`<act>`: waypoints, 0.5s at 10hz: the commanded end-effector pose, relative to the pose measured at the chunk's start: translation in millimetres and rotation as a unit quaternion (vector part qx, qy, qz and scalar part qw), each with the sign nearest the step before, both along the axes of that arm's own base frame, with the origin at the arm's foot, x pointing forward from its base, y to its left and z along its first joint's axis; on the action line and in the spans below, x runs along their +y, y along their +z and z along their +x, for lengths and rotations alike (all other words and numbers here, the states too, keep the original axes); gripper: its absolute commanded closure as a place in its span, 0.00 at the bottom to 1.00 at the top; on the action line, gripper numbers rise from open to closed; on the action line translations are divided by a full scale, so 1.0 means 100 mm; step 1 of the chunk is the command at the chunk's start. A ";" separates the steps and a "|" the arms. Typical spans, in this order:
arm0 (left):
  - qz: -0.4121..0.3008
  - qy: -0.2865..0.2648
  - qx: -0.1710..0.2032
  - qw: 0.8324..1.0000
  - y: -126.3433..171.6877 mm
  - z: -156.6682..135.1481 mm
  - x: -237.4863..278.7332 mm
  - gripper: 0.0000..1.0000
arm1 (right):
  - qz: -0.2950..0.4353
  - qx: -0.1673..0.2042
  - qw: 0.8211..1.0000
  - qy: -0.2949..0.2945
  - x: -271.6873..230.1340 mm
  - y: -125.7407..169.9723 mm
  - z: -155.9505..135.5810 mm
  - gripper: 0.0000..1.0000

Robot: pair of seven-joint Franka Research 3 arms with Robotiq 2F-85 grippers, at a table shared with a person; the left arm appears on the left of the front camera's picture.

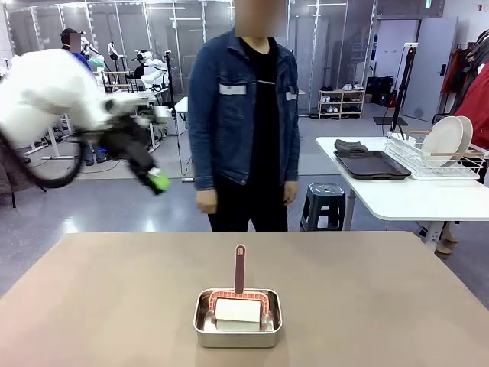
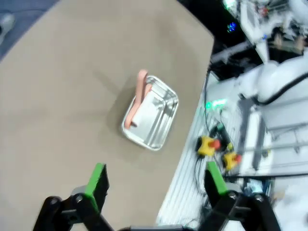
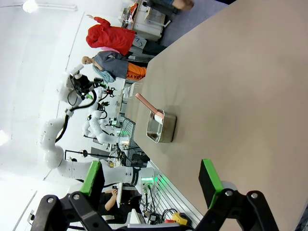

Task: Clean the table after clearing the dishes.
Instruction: Place the Lint Roller back on top of the Airtight Container.

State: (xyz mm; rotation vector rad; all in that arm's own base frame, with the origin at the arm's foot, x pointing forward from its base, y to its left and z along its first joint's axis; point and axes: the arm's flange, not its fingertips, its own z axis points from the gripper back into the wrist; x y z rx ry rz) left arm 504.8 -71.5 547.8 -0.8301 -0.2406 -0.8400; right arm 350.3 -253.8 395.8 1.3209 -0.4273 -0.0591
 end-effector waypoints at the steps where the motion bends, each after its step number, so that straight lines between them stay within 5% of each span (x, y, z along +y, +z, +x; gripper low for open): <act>1: -0.079 0.120 0.006 0.990 -0.38 -0.51 1.11 0.00 | -0.002 -0.005 1.000 0.002 0.01 0.02 -0.01 0.00; 3: -0.181 0.168 0.016 0.969 -0.74 -0.85 2.10 0.00 | -0.002 -0.005 1.000 0.002 0.01 0.02 -0.01 0.00; 5: -0.195 0.232 0.055 0.951 -1.09 -1.13 2.76 0.00 | -0.002 -0.005 1.000 0.002 0.01 0.02 -0.01 0.00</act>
